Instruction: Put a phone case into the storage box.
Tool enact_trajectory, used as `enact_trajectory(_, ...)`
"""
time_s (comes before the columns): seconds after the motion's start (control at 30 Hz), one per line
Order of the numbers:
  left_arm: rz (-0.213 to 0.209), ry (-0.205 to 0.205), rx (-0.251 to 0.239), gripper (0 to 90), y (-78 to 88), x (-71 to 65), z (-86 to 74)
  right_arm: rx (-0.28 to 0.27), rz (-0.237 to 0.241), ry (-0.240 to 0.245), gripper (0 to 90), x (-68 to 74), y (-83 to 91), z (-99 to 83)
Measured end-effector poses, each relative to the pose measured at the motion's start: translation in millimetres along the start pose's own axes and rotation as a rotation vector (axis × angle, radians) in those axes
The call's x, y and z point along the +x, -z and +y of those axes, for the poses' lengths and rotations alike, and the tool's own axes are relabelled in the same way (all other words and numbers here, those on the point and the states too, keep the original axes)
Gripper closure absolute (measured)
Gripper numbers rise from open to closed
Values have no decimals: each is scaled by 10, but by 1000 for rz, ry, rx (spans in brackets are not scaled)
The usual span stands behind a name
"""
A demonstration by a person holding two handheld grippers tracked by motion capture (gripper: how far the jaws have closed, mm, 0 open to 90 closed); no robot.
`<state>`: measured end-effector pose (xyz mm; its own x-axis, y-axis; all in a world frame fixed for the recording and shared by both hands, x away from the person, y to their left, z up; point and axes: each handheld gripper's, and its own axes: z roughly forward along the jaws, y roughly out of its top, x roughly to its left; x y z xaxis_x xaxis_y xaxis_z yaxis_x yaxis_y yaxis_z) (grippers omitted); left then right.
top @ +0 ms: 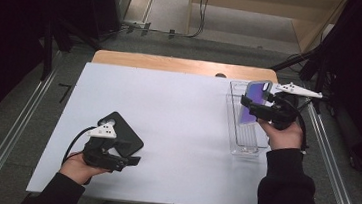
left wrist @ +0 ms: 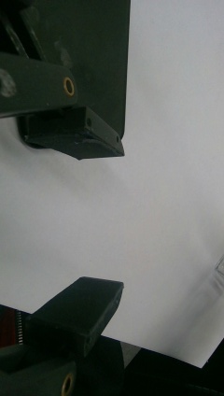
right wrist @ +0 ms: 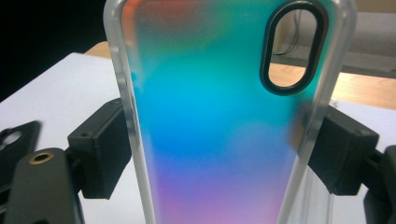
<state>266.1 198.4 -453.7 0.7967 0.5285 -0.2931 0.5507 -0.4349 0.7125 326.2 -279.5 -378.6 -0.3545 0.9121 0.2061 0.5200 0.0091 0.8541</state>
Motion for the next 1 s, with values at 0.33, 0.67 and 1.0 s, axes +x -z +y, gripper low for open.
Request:
enact_trajectory(0.33, -8, 3, -6, 299, 4, -3, 4, 9, -100, -21, 150, -194, -333, 86)
enact_trajectory(0.67, -3, 13, -11, 299, 16, 14, 5, 7, -106, -30, 151, -301, -616, 245)
enact_trajectory(1.0, -2, 10, -2, 299, 0, 14, 5, 18, -173, -56, 150, -412, -850, 284)
